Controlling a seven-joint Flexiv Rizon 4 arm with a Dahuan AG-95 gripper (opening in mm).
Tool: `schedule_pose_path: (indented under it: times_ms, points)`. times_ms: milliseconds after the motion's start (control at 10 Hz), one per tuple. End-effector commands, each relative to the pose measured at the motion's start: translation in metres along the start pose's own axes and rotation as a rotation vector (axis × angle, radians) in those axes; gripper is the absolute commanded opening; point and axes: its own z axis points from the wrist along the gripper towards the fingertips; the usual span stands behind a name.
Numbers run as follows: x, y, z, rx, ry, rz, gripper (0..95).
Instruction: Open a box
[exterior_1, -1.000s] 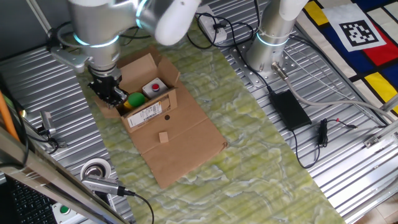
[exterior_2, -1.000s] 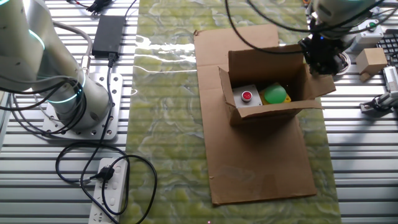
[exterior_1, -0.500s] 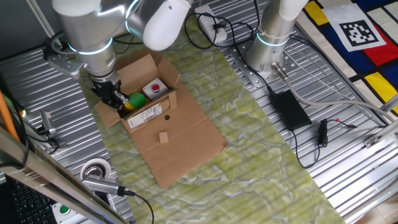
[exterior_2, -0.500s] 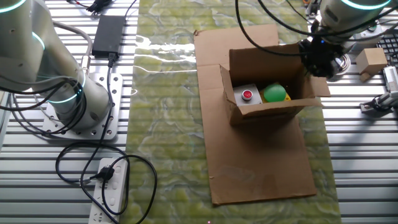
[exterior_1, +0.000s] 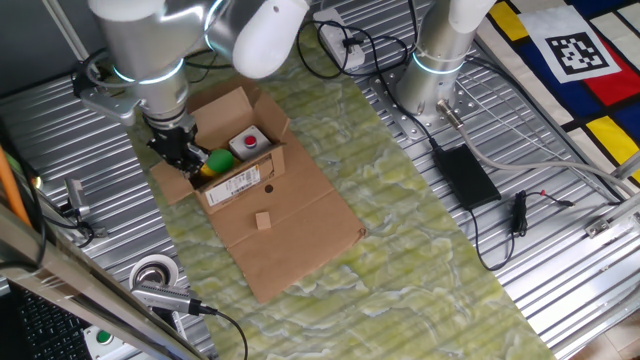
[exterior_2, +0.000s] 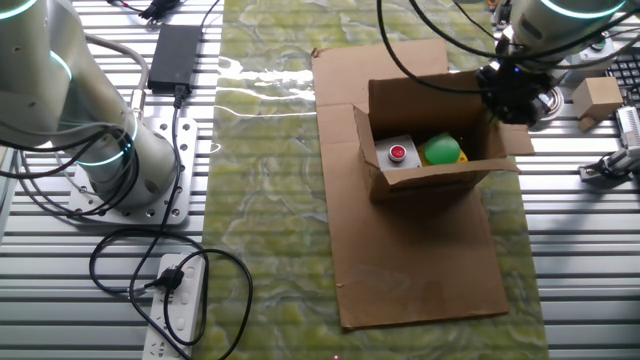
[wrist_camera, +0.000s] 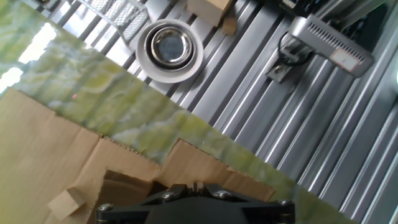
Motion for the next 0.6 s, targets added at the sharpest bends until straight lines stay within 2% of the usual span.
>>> schedule_pose_path:
  times_ms: [100, 200, 500, 600]
  points:
    - [-0.0015, -0.0001, 0.0007, -0.018, 0.025, -0.066, 0.0]
    - [-0.0015, -0.0001, 0.0007, -0.019, 0.031, -0.08, 0.0]
    - [-0.0015, -0.0001, 0.0007, -0.048, 0.095, -0.057, 0.0]
    - [-0.0016, 0.0, -0.0014, -0.066, 0.134, -0.031, 0.0]
